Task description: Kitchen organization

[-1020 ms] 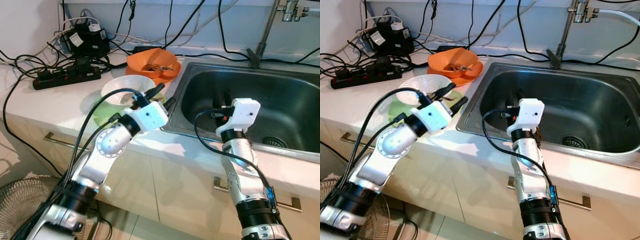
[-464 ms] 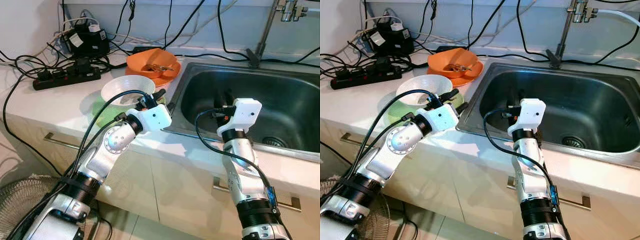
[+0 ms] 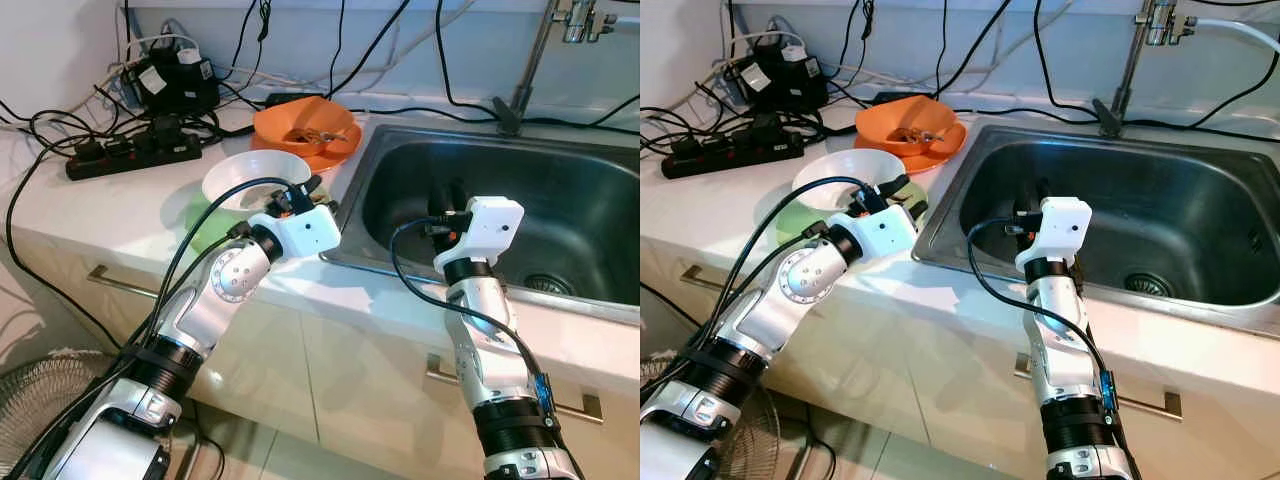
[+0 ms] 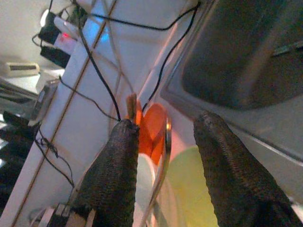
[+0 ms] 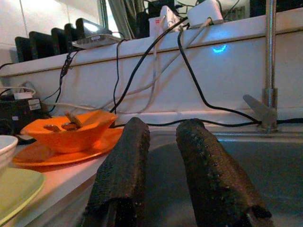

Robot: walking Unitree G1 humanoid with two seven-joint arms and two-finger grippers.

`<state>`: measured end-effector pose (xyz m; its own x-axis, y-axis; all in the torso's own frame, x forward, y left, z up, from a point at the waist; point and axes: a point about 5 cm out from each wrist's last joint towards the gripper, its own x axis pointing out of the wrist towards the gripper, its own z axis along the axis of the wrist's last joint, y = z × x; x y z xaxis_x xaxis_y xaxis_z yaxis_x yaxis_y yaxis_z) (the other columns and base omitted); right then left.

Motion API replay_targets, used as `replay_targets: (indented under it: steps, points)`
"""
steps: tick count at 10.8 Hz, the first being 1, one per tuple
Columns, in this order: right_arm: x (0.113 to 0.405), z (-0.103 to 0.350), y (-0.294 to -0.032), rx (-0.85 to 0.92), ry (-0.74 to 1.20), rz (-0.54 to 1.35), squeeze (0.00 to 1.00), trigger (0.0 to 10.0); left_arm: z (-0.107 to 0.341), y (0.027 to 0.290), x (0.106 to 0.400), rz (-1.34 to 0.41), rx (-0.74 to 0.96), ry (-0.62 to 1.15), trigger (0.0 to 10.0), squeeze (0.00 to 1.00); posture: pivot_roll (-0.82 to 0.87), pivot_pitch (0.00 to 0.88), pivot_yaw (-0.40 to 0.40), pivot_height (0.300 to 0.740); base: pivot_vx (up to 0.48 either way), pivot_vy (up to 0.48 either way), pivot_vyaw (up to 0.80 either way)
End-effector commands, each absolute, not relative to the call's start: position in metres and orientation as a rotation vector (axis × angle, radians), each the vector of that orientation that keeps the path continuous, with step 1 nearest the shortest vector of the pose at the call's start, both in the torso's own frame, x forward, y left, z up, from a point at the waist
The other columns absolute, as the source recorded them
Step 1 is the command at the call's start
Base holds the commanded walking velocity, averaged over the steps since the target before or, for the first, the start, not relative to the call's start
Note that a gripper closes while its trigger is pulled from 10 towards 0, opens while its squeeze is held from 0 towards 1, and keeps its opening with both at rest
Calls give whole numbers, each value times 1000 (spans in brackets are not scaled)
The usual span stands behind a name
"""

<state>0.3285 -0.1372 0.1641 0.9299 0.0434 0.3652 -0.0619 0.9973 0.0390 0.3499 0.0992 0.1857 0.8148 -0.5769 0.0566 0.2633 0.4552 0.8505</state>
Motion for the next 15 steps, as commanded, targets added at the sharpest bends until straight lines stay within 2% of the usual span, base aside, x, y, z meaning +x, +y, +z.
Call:
replay_targets:
  steps: [1, 2, 11, 13, 15]
  points:
    - [330, 170, -136, 65, -394, 50, 0, 10000, 188, 101, 354, -512, 990, -356, 4118, 0, 54, 7, 99, 740, 0, 0, 0]
    - [330, 170, -136, 65, -394, 50, 0, 10000, 188, 101, 354, -510, 989, -354, 0, 0, 54, 9, 99, 740, 0, 0, 0]
    - [330, 169, -137, 64, -392, 49, 0, 10000, 186, 99, 359, -486, 1001, -347, 0, 0, 50, 6, 99, 740, 0, 0, 0]
    - [330, 169, -137, 64, -392, 49, 0, 10000, 201, 100, 360, -419, 1006, -429, 0, 0, 50, 7, 99, 740, 0, 0, 0]
    - [330, 169, -137, 64, -390, 50, 0, 10000, 231, 100, 357, -314, 1029, -598, 0, 0, 52, 6, 98, 740, 0, 0, 0]
